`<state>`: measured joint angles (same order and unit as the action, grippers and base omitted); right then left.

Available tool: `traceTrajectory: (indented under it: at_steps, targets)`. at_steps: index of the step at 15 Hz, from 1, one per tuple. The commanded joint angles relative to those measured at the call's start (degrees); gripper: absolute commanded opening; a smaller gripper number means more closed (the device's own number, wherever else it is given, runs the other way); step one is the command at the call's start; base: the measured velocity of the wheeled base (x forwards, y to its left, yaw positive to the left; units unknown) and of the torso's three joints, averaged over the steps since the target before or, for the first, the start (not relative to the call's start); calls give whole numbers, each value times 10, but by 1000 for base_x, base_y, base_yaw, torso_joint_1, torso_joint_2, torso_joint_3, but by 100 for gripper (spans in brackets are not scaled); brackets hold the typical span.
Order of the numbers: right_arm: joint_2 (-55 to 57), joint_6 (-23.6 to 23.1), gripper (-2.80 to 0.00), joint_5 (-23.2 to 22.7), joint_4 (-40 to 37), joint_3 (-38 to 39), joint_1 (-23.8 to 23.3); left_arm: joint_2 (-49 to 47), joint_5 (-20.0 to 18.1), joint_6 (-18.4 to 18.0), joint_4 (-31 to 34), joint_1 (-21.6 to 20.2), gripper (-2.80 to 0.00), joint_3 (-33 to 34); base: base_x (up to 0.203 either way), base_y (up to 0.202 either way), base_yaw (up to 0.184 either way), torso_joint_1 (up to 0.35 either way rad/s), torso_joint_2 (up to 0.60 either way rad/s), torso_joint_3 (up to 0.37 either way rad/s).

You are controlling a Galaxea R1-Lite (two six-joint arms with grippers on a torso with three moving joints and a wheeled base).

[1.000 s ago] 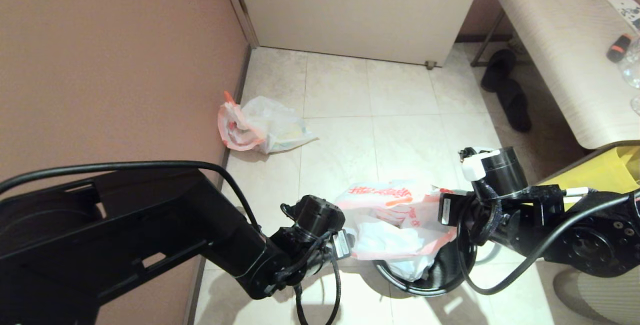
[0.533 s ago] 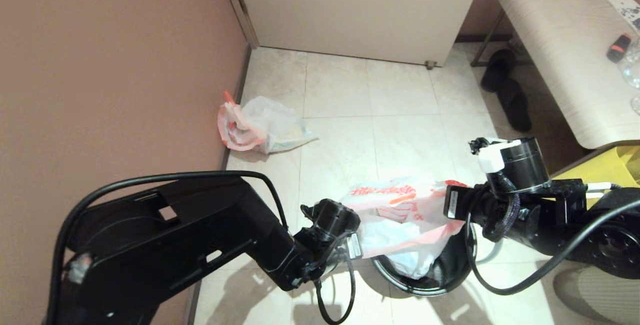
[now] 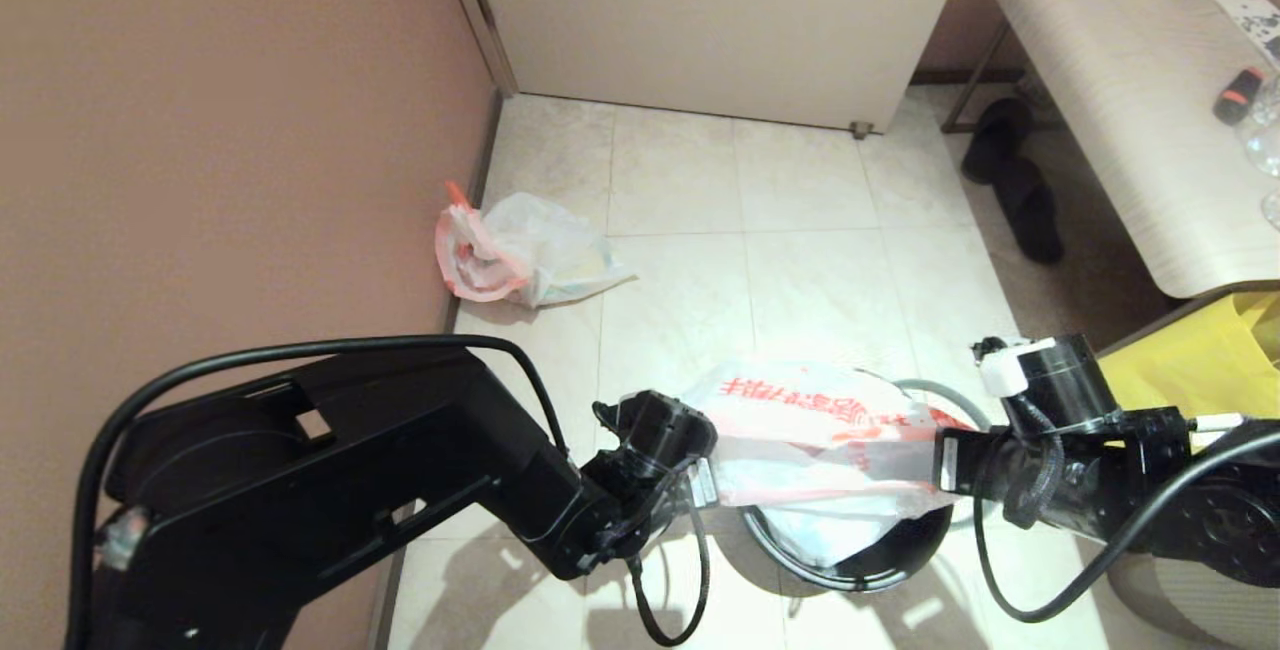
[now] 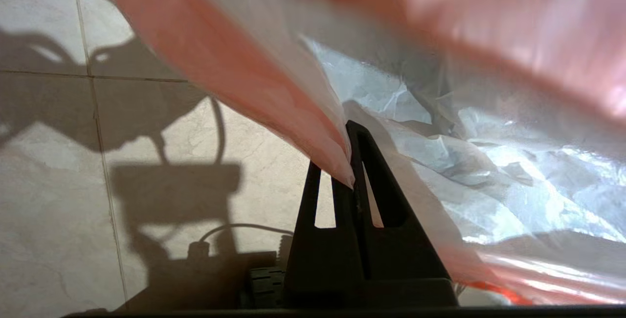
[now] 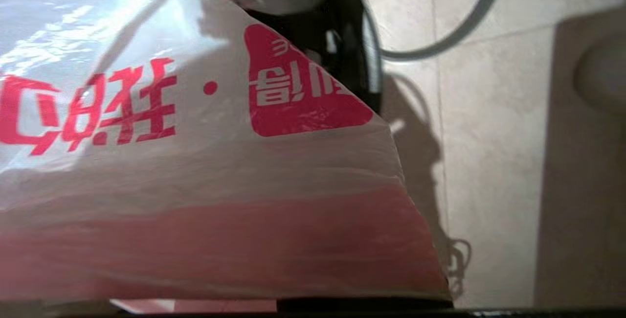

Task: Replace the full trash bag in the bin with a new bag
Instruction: Put the new garbage bag on the trash can

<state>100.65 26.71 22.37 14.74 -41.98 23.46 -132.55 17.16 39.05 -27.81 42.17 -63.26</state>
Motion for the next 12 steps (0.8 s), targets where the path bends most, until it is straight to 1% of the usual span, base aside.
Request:
traceTrajectory:
  at_steps: [1,5,9,12]
  targets:
    - [19,1,-280,2,1,22,-20,5,2,2,-1,4,-280,2,0,0,0,0,0,0]
    - [14,-2,-280,6,-3,65,-40,-1,2,0,1,8,-280,3,0,0,0,0,0,0]
    - [109,0,-280,2,18,74,-48,-34,2,-25,0,12,-280,-3,0,0,0,0,0,0]
    - [198,0,-280,3,82,70,-48,-50,3,-42,-1,12,-280,-6,0,0,0,0,0,0]
